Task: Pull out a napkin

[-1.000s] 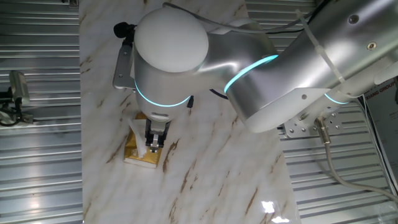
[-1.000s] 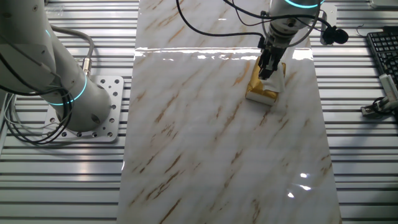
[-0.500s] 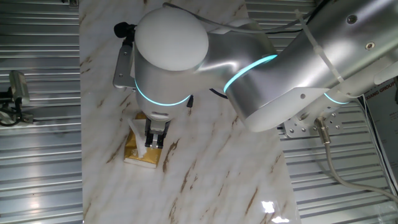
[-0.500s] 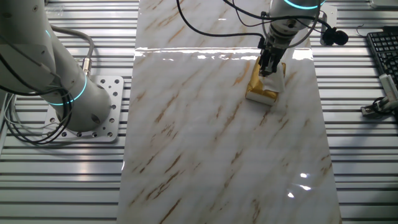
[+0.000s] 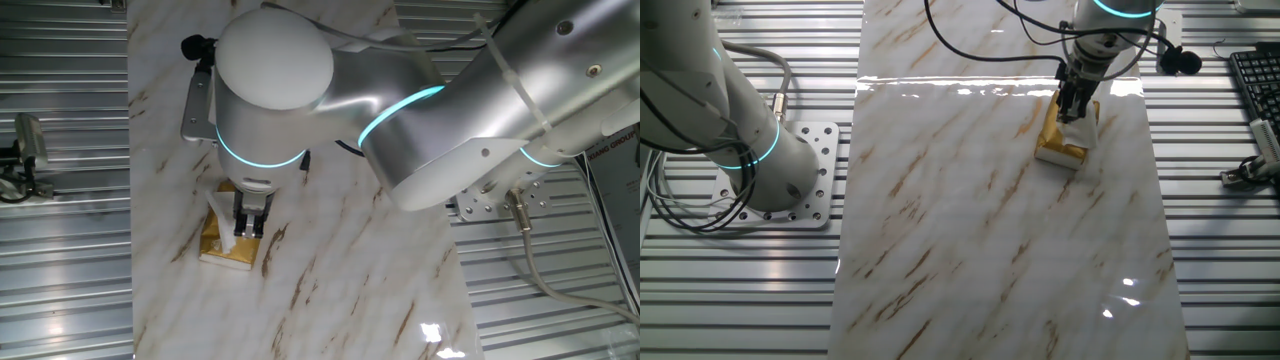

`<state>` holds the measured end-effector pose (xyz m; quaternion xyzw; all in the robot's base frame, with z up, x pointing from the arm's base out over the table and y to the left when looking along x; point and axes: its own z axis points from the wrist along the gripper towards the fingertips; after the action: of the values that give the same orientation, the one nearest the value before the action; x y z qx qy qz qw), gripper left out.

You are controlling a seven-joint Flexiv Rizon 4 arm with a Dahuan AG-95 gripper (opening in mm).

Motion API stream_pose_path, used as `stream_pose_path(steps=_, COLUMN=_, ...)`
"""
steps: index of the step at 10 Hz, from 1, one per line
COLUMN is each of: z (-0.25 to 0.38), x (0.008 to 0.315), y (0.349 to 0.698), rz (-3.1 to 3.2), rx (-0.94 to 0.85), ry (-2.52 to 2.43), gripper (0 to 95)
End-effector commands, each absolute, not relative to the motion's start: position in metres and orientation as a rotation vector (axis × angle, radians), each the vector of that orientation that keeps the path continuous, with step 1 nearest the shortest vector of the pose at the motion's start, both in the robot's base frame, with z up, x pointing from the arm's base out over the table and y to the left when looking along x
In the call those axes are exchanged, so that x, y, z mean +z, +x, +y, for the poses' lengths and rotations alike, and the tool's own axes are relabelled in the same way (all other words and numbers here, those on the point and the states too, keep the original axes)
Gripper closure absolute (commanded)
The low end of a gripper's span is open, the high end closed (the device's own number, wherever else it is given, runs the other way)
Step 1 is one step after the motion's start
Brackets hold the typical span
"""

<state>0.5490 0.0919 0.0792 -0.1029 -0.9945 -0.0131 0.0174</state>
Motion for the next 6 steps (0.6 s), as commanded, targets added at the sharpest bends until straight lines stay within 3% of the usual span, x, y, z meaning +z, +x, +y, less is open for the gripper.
stream_pose_path(steps=1, z=0.0922, x=0.0796, y=0.5484, rz=-3.093, rx=-0.042, ry=-0.290, gripper=76.0)
stream_pose_path(steps=2, z=0.0925, x=0.0797, y=0.5484, rz=-3.094, rx=-0.042, ry=-0.266, gripper=76.0)
stream_pose_path(steps=3, z=0.0925, x=0.0797, y=0.5484, rz=-3.091, rx=-0.061, ry=-0.270, gripper=95.0)
stream_pose_path(steps=6, z=0.0928, x=0.0798, y=0.5482, rz=-3.072, rx=-0.202, ry=-0.243, gripper=95.0)
